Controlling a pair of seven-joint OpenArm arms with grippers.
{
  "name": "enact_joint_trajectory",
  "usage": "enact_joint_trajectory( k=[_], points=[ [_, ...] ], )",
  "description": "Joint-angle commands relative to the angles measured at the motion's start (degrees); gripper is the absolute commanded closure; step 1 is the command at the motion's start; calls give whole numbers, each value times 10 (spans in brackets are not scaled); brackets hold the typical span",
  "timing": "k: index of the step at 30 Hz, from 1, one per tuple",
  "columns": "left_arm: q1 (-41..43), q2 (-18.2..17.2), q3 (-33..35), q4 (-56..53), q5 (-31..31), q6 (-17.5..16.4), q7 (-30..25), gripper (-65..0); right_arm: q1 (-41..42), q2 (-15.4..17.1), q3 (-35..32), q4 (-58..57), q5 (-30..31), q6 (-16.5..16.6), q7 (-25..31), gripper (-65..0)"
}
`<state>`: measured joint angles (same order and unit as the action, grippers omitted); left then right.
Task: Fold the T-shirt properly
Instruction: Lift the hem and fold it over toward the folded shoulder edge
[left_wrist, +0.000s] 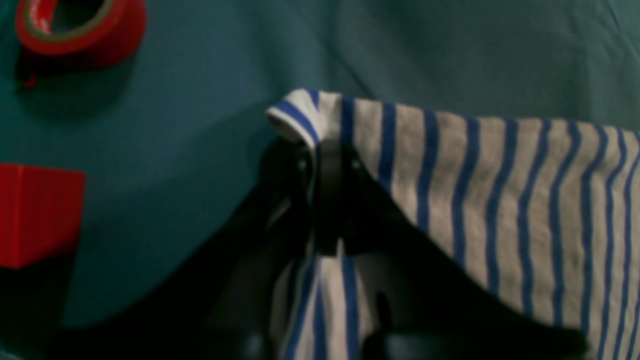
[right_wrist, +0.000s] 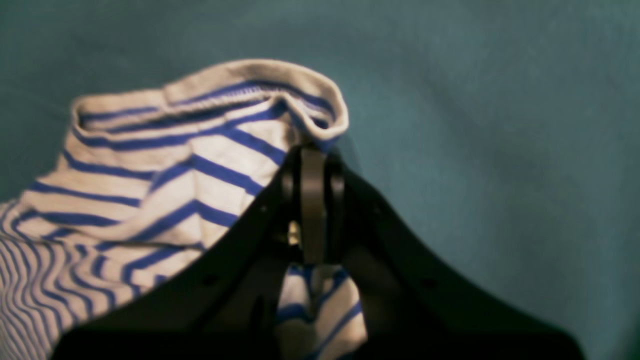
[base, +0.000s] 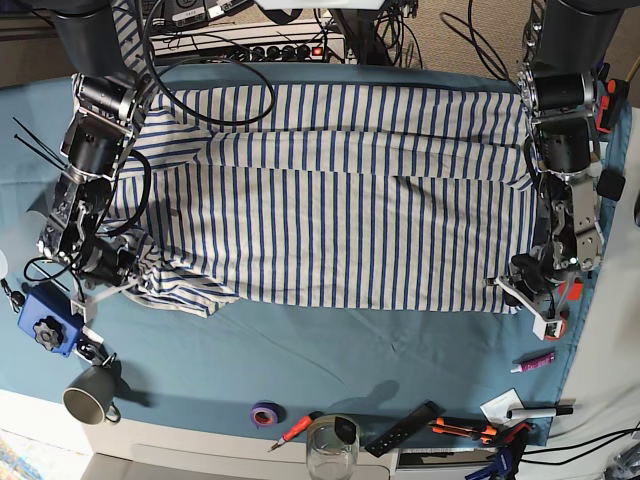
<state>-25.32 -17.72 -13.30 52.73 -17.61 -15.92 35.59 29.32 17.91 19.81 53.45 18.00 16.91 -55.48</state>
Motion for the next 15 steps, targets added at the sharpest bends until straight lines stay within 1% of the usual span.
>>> enact_joint_trajectory(
  k=[1, 3, 8, 11, 15],
  points=[
    [-3, -3, 0, 4, 5, -2, 40, 0, 26, 9, 0, 9, 7, 3, 9, 0],
    [-3, -3, 0, 16, -4, -2, 59, 0, 35, 10, 0, 14, 8, 3, -2, 0],
    [-3, -5, -1, 72, -67, -2, 124, 0, 37, 10, 0, 59, 21, 3, -35, 0],
    [-2, -5, -1, 118, -76, -2, 156, 0, 37, 10, 0, 101, 21, 3, -64, 0],
    [-2, -6, -1, 180, -107, -2, 210, 0, 37, 10, 0, 162, 21, 3, -111, 0]
  ],
)
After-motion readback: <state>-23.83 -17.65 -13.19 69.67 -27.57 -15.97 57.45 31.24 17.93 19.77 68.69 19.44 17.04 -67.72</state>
